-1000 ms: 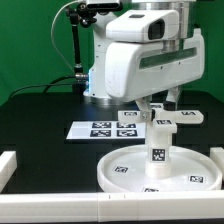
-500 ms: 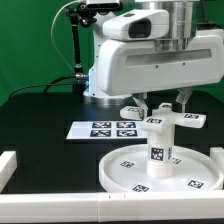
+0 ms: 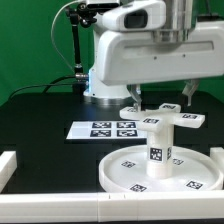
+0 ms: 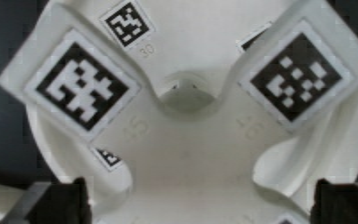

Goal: Assemble round table

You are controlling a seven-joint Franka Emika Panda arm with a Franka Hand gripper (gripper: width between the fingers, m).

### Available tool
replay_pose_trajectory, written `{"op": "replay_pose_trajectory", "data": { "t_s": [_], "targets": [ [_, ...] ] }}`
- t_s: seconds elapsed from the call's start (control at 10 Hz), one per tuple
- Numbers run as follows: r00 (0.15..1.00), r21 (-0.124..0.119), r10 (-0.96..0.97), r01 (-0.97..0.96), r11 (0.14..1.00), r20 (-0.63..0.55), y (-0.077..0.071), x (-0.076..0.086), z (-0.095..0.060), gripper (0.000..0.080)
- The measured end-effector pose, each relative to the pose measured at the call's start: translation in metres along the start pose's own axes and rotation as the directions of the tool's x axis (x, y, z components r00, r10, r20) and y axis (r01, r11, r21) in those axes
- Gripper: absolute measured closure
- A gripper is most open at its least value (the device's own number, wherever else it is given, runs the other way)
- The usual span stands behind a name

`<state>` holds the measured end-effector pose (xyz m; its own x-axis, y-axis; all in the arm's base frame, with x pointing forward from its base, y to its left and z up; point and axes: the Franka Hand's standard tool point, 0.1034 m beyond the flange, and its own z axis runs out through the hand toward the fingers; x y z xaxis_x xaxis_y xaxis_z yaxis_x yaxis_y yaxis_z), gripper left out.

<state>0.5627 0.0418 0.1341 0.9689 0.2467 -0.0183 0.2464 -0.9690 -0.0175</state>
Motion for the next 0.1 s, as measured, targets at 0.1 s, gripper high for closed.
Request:
{"op": "replay_pose_trajectory", "data": {
  "t_s": [0.1],
  "targets": [
    [1.0,-0.001,0.0,0.0,1.0,0.001,0.0003,-0.0001,0.0027,0.0155]
  ]
}}
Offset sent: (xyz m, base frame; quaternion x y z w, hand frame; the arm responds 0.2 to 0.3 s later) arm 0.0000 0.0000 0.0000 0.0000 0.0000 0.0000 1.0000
